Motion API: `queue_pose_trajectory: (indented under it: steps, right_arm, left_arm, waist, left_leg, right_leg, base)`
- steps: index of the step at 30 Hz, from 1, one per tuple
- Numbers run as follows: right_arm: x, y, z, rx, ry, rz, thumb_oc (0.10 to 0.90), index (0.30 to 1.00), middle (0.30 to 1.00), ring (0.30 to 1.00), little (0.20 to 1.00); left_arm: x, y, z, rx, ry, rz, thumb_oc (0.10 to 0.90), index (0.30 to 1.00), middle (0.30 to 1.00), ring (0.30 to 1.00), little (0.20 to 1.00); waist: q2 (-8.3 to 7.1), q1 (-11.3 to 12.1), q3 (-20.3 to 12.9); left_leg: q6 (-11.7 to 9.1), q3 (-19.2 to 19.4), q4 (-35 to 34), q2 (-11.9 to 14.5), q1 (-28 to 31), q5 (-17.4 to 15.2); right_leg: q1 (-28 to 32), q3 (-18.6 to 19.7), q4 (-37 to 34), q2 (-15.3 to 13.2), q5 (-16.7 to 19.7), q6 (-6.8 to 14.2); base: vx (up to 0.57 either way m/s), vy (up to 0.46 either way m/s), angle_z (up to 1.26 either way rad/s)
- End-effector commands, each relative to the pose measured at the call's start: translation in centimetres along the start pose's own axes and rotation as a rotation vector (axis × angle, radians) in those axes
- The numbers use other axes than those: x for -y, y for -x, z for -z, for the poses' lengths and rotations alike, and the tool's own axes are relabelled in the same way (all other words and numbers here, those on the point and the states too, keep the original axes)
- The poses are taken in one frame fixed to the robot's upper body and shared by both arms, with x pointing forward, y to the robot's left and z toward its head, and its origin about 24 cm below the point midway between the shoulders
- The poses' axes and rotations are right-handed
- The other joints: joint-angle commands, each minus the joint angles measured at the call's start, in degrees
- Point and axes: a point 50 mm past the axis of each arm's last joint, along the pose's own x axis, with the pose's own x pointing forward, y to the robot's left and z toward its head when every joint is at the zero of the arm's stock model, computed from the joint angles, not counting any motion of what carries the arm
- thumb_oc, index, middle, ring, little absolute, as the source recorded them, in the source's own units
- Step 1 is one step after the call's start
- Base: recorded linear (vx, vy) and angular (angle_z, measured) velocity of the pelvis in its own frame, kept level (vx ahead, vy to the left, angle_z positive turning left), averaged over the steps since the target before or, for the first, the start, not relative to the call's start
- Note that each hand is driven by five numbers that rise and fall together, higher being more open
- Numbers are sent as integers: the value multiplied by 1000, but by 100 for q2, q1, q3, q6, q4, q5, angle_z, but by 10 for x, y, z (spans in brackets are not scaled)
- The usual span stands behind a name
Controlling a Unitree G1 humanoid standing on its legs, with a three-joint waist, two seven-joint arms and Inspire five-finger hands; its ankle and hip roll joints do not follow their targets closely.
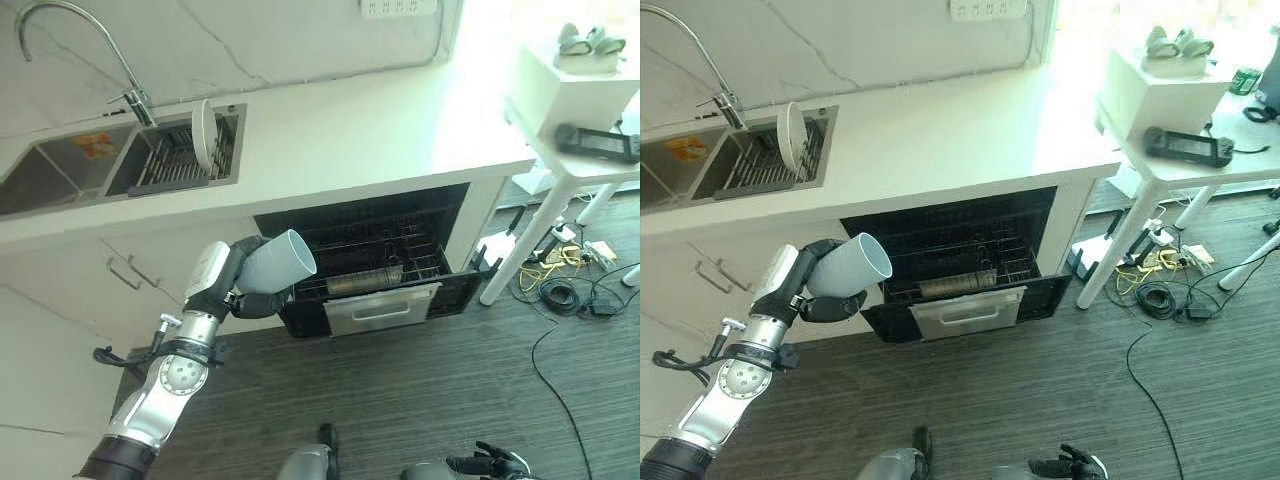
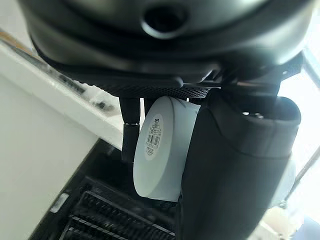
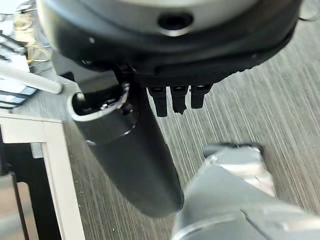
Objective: Place the dishes in the dishwasher.
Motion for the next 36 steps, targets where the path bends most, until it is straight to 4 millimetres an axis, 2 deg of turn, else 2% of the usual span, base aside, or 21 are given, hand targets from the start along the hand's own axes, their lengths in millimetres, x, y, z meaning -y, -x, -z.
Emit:
queue_pose_trajectory:
  steps: [1,8,10,11,12,14,15,16,17,19,20,21,24,27,28,29,30,32,34,35,36]
  right_arm:
    - [3,1,8,-12,-10,5,800,900,900,900,900]
    - [-10,2,17,-33,-58,29,800,900,900,900,900]
    - [-14,2,7,21,-89,46,800,900,900,900,900]
    - [-18,2,1,44,-88,43,800,900,900,900,900]
    - [-20,2,-3,62,-85,41,800,900,900,900,900]
    - [-22,2,-8,86,-96,43,800,900,900,900,900]
    - [-21,2,-8,86,-100,42,800,900,900,900,900]
    - [-20,3,-7,86,-106,37,800,900,900,900,900]
    - [-17,3,-5,84,-104,31,800,900,900,900,900]
    - [-16,3,-2,78,-109,24,800,900,900,900,900]
    - [-18,3,1,70,-113,2,800,900,900,900,900]
    - [-21,3,1,64,-109,-16,800,900,900,900,900]
    - [-28,2,4,42,-101,-61,800,900,900,900,900]
    - [-24,2,-8,71,-52,-64,800,900,900,900,900]
    - [-20,2,-8,69,-48,-57,800,900,900,900,900]
    - [-10,3,-4,65,-56,-41,800,900,900,900,900]
    - [-6,4,-2,61,-60,-38,800,900,900,900,900]
    - [3,4,1,55,-59,-23,800,900,900,900,900]
    - [5,4,-2,57,-86,-19,800,900,900,900,900]
    - [3,4,-6,84,-122,-25,800,900,900,900,900]
    - [0,4,-14,130,-134,-42,800,900,900,900,900]
  left_arm:
    - [-46,-18,-32,183,1,-224,400,300,300,300,300]
    - [-47,-8,-28,183,5,-234,400,300,300,300,300]
    - [-53,-6,-32,195,5,-244,400,300,300,300,300]
    - [-55,-6,-35,205,-5,-247,400,300,300,300,300]
    - [-56,-7,-36,214,-14,-248,400,300,300,300,300]
    - [-56,-11,-38,227,-26,-245,400,300,300,300,300]
    - [-56,-12,-38,229,-24,-245,400,300,300,300,300]
    - [-56,-14,-39,236,-20,-252,400,300,300,300,300]
    - [-57,-15,-40,246,-19,-261,400,300,300,300,300]
    - [-58,-17,-42,259,-25,-271,400,300,300,300,300]
    - [-60,-18,-42,265,-38,-283,400,300,300,300,300]
    - [-62,-19,-42,266,-52,-294,400,300,300,300,300]
    - [-65,-20,-38,233,-68,-326,400,300,300,300,300]
    - [-67,-14,-37,229,-50,-355,400,300,300,300,300]
    - [-66,-12,-37,227,-47,-345,400,300,300,300,300]
    - [-64,-11,-36,233,-38,-326,400,300,300,300,300]
    - [-64,-10,-37,239,-36,-320,400,300,300,300,300]
    - [-65,-10,-39,240,-30,-307,400,300,300,300,300]
    - [-63,-9,-39,236,-26,-288,400,300,300,300,300]
    - [-60,-11,-39,240,-25,-279,400,300,300,300,300]
    - [-59,-12,-40,239,-16,-281,400,300,300,300,300]
  waist:
    - [-55,20,-255]
    - [-21,117,-437]
    - [34,171,-414]
    - [126,129,-359]
    - [194,79,-261]
    - [188,-32,-65]
    - [168,-52,-35]
    - [126,-73,-3]
    - [78,-76,-6]
    - [30,-123,21]
    - [-81,-149,66]
    - [-128,-136,95]
    - [-237,26,86]
    - [-288,54,131]
    - [-341,70,147]
    - [-461,133,178]
    - [-476,158,194]
    - [-393,253,172]
    - [-113,235,150]
    - [-45,190,100]
    - [10,180,50]
  left_leg:
    - [-426,-134,729,258,391,-1497]
    - [-340,-22,729,249,423,-1640]
    - [-232,47,729,239,480,-1700]
    - [-125,4,729,261,517,-1723]
    - [-43,-68,729,267,570,-1739]
    - [116,-239,729,151,645,-1781]
    - [131,-278,729,120,655,-1788]
    - [116,-353,729,83,664,-1783]
    - [56,-408,729,82,672,-1768]
    - [-34,-493,729,131,722,-1797]
    - [-109,-550,729,160,782,-1871]
    - [-166,-553,729,258,805,-1918]
    - [-432,-408,729,629,684,-1727]
    - [-554,-285,729,973,723,-1473]
    - [-585,-248,729,1018,728,-1222]
    - [-516,-173,869,882,664,-954]
    - [-482,-169,1049,822,529,-927]
    - [-469,-218,729,509,349,-905]
    - [-507,-256,729,632,48,-1040]
    - [-540,-397,729,716,69,-1063]
    - [-575,-537,729,625,88,-1151]
  right_leg:
    - [-216,-303,-913,360,609,245]
    - [-130,-342,-913,255,573,348]
    - [122,-623,-913,258,623,364]
    - [223,-729,-913,395,1043,423]
    - [43,-702,-498,429,1251,488]
    - [-656,-385,599,297,1567,521]
    - [-766,-299,683,249,1648,508]
    - [-800,-194,441,141,1654,468]
    - [-636,-145,-263,7,1581,441]
    - [-481,51,-913,-182,1687,526]
    - [-693,408,-913,-403,1685,646]
    - [-770,533,-913,-471,1677,716]
    - [-608,265,-913,-459,1207,826]
    - [-545,127,-913,-268,1007,610]
    - [-471,106,-913,-237,939,513]
    - [-330,85,-913,-211,841,369]
    - [-274,75,-913,-173,800,310]
    - [-147,-48,-913,-20,674,250]
    - [-45,-240,-913,196,609,259]
    - [-41,-286,-913,217,570,217]
    - [-19,-268,-913,221,522,230]
  base:
    - [50,143,14]
    - [48,130,2]
    - [92,169,-14]
    - [37,90,-21]
    - [3,81,-13]
    - [-62,-16,-4]
    - [-8,-145,-3]
    - [70,-283,16]
    - [101,-358,18]
    - [99,-454,21]
    - [84,-601,19]
    - [69,-577,24]
    - [67,-533,36]
    - [76,-402,13]
    - [168,-490,6]
    - [163,-421,26]
    - [197,-365,36]
    - [193,-83,42]
    - [190,131,28]
    - [231,222,15]
    - [180,208,3]
